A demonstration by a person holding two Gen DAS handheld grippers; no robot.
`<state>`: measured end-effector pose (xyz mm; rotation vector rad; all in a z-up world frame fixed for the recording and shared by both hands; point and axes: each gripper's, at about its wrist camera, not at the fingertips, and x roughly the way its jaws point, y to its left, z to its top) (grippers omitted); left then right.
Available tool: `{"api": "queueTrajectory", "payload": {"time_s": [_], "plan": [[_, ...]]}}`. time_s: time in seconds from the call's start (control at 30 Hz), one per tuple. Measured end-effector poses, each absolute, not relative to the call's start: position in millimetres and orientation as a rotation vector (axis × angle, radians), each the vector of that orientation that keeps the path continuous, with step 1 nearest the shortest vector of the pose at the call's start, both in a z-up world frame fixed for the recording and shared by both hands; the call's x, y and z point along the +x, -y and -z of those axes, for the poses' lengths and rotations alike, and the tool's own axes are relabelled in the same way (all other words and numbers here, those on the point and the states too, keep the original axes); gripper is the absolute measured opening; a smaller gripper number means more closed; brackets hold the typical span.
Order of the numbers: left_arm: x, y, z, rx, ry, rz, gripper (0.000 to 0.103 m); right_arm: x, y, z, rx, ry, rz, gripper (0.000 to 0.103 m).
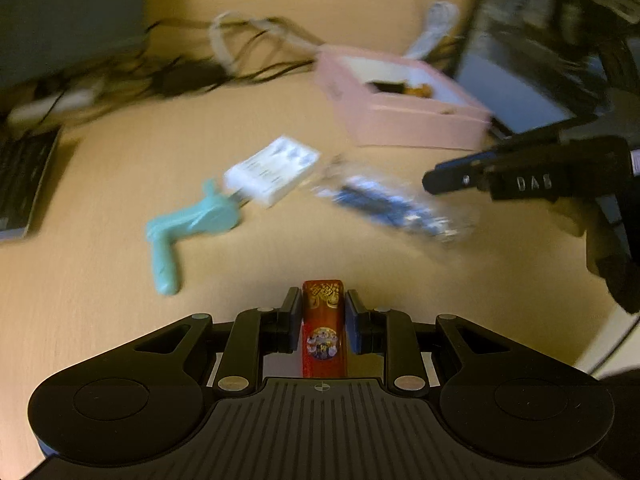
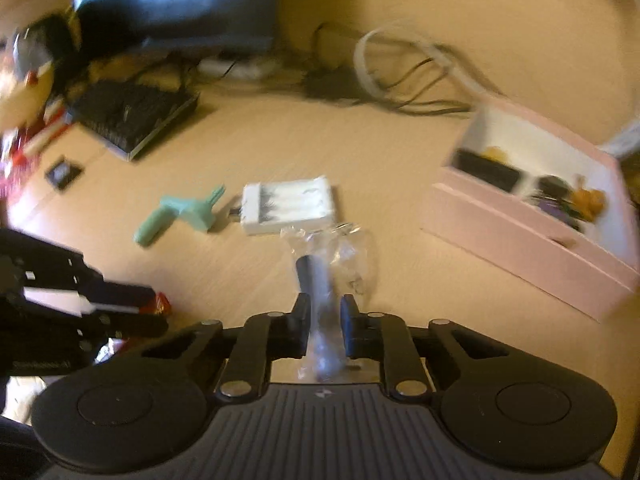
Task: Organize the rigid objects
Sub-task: 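Drop the red lighter into the pink box with the left tool while the right tool carries the bag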
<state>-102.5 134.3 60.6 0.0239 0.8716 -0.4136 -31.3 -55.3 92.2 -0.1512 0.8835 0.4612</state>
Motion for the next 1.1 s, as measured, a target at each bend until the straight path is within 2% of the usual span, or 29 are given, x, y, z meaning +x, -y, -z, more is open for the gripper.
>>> {"api": "queueTrajectory", "payload": {"time_s": [0.13, 0.3, 0.33, 0.4, 0.43, 0.47, 0.73, 0.8, 0.93, 1.1], "plan": [[-99.3, -114.6, -80.8, 0.068, -0.826, 0.509, 0.026, -51.9, 87.2, -112.1, -0.088, -0.833, -0.381, 0.011], [-88.0, -101.5, -91.2, 0.094, -0.821, 0.528, 0.026, -66.3, 101.7, -108.5, -0.148, -0.815, -0.342, 0.012], [-87.1, -103.7, -93.0, 0.077, -0.820, 0.517, 0.026, -66.3, 99.4, -106.9, -0.154, -0.814, -0.354, 0.016], [-86.5, -111.6, -98.5, 0.040, -0.809, 0.495, 0.026, -64.6, 88.8, -105.7, -0.172, -0.794, -0.390, 0.031], [-87.9, -116.0, -101.7, 0.028, -0.800, 0.480, 0.026, -62.3, 81.5, -105.7, -0.182, -0.778, -0.405, 0.043], [-90.2, -119.9, -104.7, 0.018, -0.790, 0.461, 0.026, -57.2, 72.6, -104.0, -0.195, -0.766, -0.427, 0.048], [-104.8, -144.2, -111.5, -0.069, -0.776, 0.379, 0.026, -12.7, 20.4, -65.5, -0.251, -0.861, -0.530, 0.045], [-106.7, -146.8, -108.5, -0.083, -0.787, 0.376, 0.026, -7.2, 19.0, -53.7, -0.258, -0.913, -0.531, 0.040], [-104.7, -143.4, -104.9, -0.092, -0.801, 0.404, 0.026, -15.9, 26.7, -56.3, -0.264, -0.936, -0.521, 0.021], [-87.5, -127.1, -111.4, -0.081, -0.778, 0.486, 0.026, -37.1, 59.8, -84.5, -0.161, -0.912, -0.439, 0.020]]}}
